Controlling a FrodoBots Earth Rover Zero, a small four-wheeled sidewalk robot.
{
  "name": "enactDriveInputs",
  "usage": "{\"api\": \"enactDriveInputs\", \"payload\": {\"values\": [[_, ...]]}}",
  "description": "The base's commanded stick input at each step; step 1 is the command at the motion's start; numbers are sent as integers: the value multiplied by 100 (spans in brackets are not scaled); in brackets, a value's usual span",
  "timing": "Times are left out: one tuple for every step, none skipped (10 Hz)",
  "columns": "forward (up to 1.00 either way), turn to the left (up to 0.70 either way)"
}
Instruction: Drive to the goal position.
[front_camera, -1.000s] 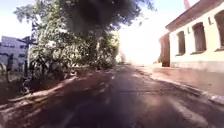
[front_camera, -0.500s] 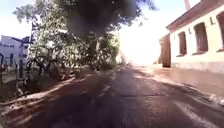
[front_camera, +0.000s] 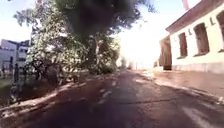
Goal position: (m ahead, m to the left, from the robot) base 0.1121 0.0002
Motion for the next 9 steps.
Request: {"api": "enactDriveInputs", "payload": {"values": [[50,0],[50,0],[50,-12],[50,-26],[50,-39],[50,-45],[50,-18],[50,0],[50,0]]}}
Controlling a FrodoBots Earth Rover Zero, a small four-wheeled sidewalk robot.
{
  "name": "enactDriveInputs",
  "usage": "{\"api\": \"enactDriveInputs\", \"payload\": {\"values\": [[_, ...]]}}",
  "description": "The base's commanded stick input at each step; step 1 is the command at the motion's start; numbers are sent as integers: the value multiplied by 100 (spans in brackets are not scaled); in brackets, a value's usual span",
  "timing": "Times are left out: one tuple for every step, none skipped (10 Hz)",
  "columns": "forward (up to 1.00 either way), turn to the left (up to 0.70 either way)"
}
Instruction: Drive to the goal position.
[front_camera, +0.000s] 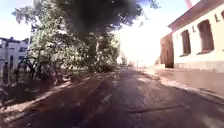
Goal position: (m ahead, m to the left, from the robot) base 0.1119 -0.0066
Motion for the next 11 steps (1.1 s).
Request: {"api": "enactDriveInputs", "payload": {"values": [[50,0],[50,0],[50,0],[50,0],[50,0],[50,0],[50,0],[50,0],[50,0],[50,0],[50,0]]}}
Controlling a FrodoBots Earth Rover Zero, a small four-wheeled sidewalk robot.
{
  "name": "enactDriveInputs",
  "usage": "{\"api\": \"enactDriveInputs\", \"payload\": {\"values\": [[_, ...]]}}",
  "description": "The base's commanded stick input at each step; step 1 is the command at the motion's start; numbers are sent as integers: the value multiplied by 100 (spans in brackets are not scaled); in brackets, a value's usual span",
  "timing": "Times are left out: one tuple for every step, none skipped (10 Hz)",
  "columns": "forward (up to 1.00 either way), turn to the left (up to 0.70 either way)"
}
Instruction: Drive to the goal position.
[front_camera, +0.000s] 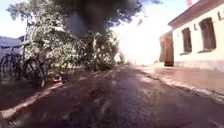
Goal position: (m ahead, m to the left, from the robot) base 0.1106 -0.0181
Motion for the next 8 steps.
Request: {"api": "enactDriveInputs", "payload": {"values": [[50,0],[50,0],[50,0],[50,0],[50,0],[50,0],[50,0],[50,-2]]}}
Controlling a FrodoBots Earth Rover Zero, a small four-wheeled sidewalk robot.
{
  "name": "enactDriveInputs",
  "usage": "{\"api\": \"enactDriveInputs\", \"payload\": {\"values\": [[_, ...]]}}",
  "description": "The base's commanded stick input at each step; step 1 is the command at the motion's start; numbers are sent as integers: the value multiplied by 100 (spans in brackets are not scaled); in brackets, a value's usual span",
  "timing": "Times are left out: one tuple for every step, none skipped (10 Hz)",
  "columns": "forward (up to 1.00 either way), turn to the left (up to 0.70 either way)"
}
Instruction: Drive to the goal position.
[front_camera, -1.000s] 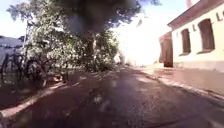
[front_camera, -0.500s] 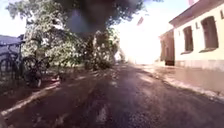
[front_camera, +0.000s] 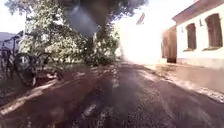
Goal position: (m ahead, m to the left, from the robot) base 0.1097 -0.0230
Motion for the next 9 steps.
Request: {"api": "enactDriveInputs", "payload": {"values": [[50,-7],[50,-12],[50,-17],[50,-23],[50,-28],[50,-33],[50,-38],[50,-44],[50,-49]]}}
